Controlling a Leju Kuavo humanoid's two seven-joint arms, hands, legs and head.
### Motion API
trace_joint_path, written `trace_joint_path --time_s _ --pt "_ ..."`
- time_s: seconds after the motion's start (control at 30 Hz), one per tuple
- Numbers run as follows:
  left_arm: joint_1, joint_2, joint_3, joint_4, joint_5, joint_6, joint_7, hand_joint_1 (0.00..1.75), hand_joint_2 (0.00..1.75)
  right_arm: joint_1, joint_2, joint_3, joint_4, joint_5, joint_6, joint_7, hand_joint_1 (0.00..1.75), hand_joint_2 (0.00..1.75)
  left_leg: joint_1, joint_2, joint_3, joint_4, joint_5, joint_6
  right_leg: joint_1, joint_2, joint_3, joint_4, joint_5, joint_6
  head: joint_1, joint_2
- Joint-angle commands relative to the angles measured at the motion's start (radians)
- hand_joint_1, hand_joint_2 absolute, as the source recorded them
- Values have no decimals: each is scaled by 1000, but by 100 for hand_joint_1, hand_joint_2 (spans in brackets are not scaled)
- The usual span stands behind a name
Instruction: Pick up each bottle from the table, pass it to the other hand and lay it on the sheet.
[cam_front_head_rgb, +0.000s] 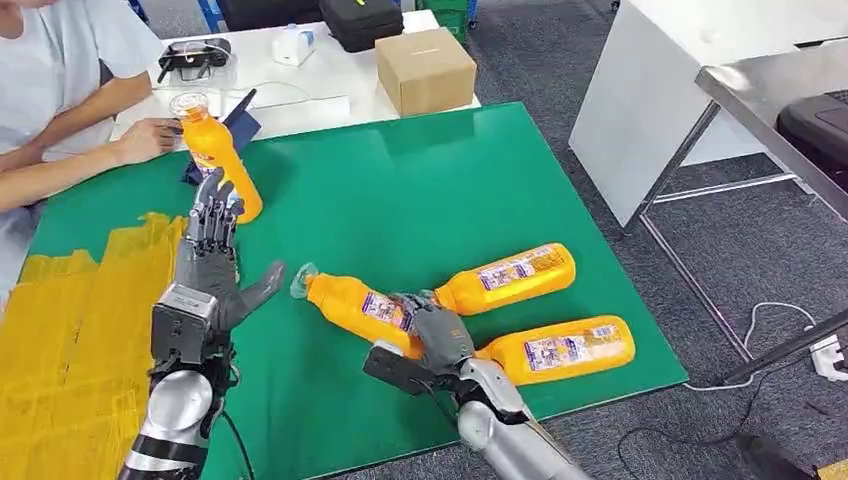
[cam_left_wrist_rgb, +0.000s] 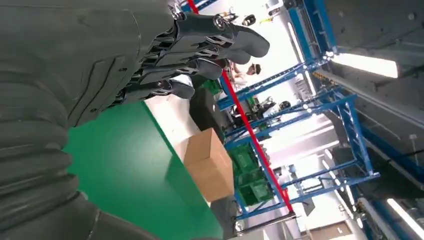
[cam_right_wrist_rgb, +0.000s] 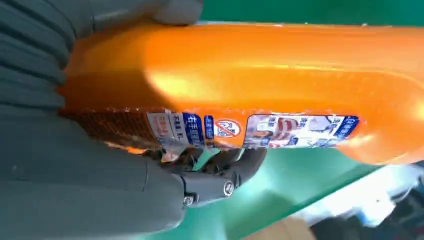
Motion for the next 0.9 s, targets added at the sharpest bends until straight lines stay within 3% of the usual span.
trace_joint_path --time_s 0.03,0.3,0.47,0.6,0.8,0.9 --pt "-4 8 -1 0 9 1 4 0 175 32 -11 -60 -58 -4 -5 -2 175 175 3 -7 2 2 -3 -2 1 4 3 0 -3 -3 0 0" --pt "-6 7 -1 2 10 2 4 0 175 38 -8 -68 -62 -8 -17 -12 175 175 1 -4 -3 0 -1 -1 1 2 -3 0 -1 -2 0 0" --pt "9 -8 18 -21 67 25 -27 0 175 109 22 -144 -178 -67 -123 -140 175 175 3 -6 -2 2 -3 -2 1 4 -2 1 -3 -3 0 0" --pt "16 -39 75 -49 265 40 -20 0 175 186 46 -200 -311 -190 -223 -308 175 175 2 -6 -4 2 -3 -2 1 3 -3 1 -3 -3 0 0" --pt "-77 55 -19 136 310 -118 154 0 175 229 33 -207 -425 -264 -309 -415 175 175 2 -8 -5 1 -2 -2 1 1 -4 1 -4 -2 0 0" --pt "-94 57 -51 214 288 -153 164 0 175 231 28 -209 -435 -262 -320 -425 175 175 1 -8 -7 -1 0 -1 0 -2 -6 0 -2 -1 0 0"
